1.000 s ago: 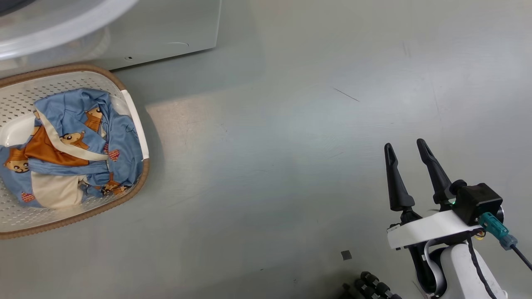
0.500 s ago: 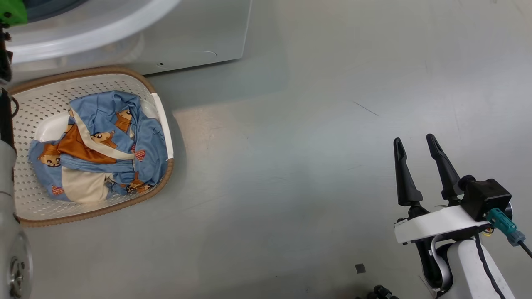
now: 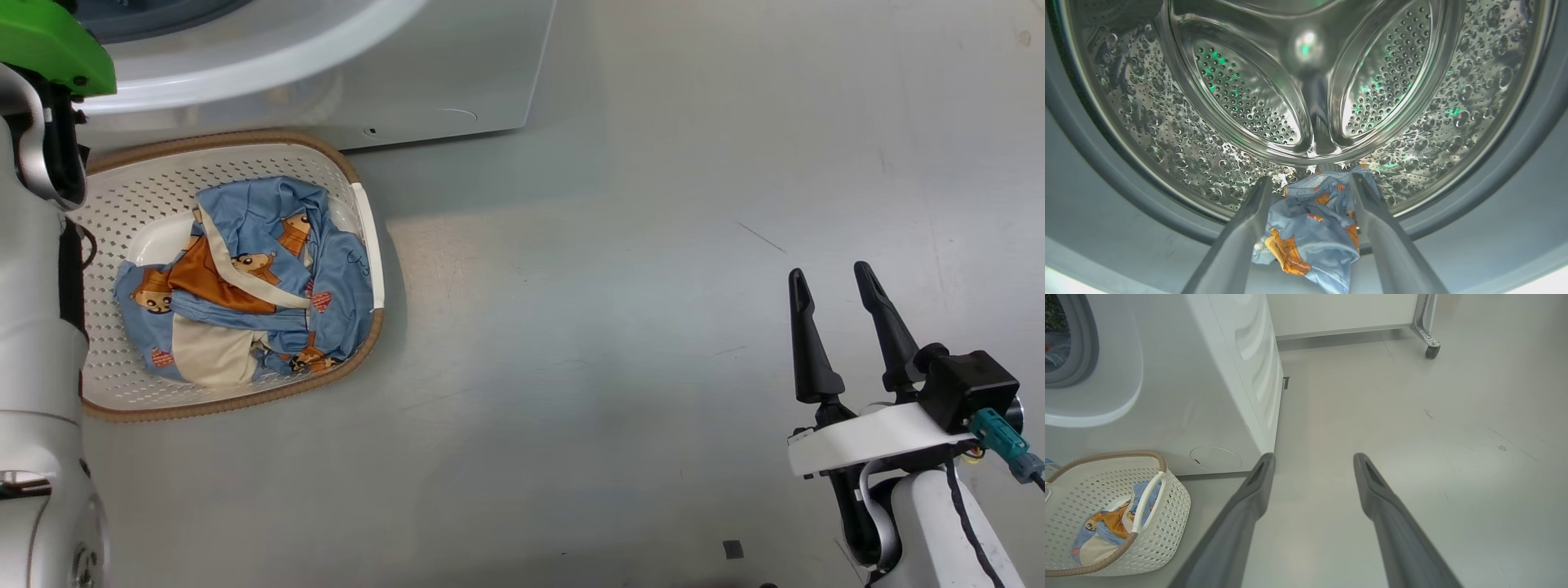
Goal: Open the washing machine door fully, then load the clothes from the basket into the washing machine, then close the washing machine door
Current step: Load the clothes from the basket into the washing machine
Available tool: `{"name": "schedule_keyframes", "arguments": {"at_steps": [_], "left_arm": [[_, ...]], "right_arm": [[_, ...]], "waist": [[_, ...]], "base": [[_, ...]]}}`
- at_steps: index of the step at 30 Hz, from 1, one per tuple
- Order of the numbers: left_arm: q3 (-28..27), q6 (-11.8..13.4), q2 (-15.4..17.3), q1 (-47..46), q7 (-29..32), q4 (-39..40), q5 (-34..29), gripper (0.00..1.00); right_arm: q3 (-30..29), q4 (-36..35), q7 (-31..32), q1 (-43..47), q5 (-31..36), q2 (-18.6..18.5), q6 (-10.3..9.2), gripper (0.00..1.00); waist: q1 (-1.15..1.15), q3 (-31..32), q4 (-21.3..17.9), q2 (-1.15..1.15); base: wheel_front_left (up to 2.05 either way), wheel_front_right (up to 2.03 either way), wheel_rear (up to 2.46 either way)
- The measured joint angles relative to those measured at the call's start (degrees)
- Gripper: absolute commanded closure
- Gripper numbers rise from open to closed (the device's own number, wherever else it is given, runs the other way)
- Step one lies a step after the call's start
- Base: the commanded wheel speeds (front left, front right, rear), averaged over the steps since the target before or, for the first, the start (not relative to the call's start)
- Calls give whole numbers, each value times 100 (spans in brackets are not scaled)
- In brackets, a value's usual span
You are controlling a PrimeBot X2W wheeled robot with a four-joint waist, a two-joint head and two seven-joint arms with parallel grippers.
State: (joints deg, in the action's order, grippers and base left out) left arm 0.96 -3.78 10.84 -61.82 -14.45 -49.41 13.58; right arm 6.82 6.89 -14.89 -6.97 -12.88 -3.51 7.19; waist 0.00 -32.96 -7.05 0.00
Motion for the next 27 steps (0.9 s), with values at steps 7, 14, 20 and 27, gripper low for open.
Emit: {"name": "schedule_keyframes", "arguments": {"at_steps": [7, 14, 20, 27], "left_arm": [[-36, -51, -94, 564, 0, 369, 21, 0], [-43, -56, -142, 1269, 0, 788, 31, 0], [-43, -56, -276, 1817, 0, 1115, 33, 0], [-80, -53, -276, 2321, 1, 1563, 62, 0]], "right_arm": [[26, -1, -1, -1, 41, 0, 0, 0], [-7, -8, -1, -1, 42, -1, 0, 0], [-103, -10, -1, 5, 43, -21, 0, 0], [-65, -11, 0, 5, 51, -19, 0, 0]], "waist": [[0, 22, 69, 0], [0, 25, 116, 0], [0, 61, 201, 0], [0, 98, 247, 0]], "base": [[0, 0, 0], [0, 0, 0], [0, 0, 0], [0, 0, 0]]}}
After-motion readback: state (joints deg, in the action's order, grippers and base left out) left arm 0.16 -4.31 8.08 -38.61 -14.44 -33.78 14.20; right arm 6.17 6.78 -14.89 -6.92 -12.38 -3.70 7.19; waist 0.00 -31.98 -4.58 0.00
